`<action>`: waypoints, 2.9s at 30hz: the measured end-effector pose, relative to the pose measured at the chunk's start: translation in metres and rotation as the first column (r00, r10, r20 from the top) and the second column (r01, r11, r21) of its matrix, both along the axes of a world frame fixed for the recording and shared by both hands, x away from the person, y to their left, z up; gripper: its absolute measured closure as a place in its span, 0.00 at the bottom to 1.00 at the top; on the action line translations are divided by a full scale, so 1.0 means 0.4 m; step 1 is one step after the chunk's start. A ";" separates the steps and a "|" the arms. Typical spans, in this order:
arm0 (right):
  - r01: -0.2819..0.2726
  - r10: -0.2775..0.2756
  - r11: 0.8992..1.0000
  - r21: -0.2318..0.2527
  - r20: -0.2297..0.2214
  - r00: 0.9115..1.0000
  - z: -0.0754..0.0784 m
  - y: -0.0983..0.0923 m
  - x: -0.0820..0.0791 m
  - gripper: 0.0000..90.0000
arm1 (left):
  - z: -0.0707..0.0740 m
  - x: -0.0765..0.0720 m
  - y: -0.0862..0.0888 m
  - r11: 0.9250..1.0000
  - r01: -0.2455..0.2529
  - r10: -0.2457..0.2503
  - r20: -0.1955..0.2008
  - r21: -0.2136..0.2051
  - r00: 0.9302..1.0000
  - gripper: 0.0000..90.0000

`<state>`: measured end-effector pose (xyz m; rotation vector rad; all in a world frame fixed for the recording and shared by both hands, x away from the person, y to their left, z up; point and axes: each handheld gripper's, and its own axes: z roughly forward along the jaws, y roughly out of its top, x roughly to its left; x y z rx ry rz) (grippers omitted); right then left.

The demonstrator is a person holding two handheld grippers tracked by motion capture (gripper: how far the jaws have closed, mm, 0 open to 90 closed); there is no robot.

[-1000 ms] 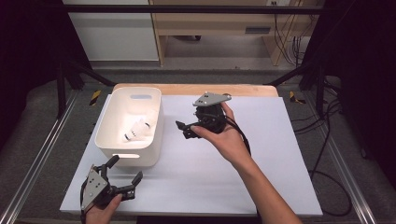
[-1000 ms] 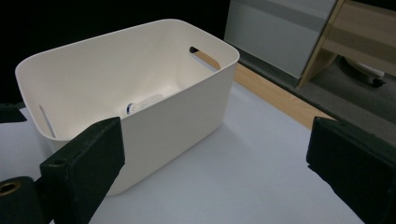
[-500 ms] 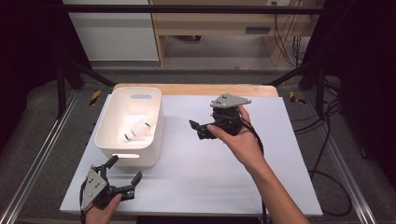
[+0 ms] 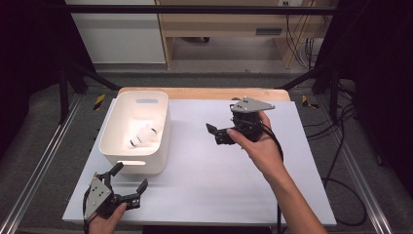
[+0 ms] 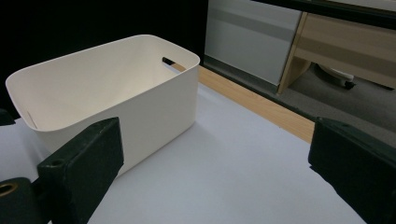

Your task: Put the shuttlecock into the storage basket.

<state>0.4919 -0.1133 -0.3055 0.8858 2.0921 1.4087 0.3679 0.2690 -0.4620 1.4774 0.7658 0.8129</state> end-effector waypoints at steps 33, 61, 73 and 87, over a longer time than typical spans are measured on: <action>0.096 -0.096 0.994 0.049 0.002 0.995 -0.035 -0.136 -0.028 0.04 | -0.001 0.000 -0.003 1.000 0.002 -0.002 -0.001 0.007 1.000 0.01; 0.135 -0.133 0.988 0.079 -0.038 0.990 -0.123 -0.235 -0.080 0.04 | -0.001 -0.001 -0.002 1.000 0.000 0.000 -0.004 0.007 1.000 0.01; 0.173 -0.170 0.981 0.091 -0.048 0.984 -0.171 -0.295 -0.114 0.04 | -0.002 -0.001 0.002 1.000 -0.008 0.008 -0.003 0.005 1.000 0.01; 0.218 -0.219 0.971 0.097 0.003 0.976 -0.199 -0.354 -0.162 0.04 | -0.002 -0.001 0.005 1.000 -0.013 0.013 -0.006 0.003 1.000 0.01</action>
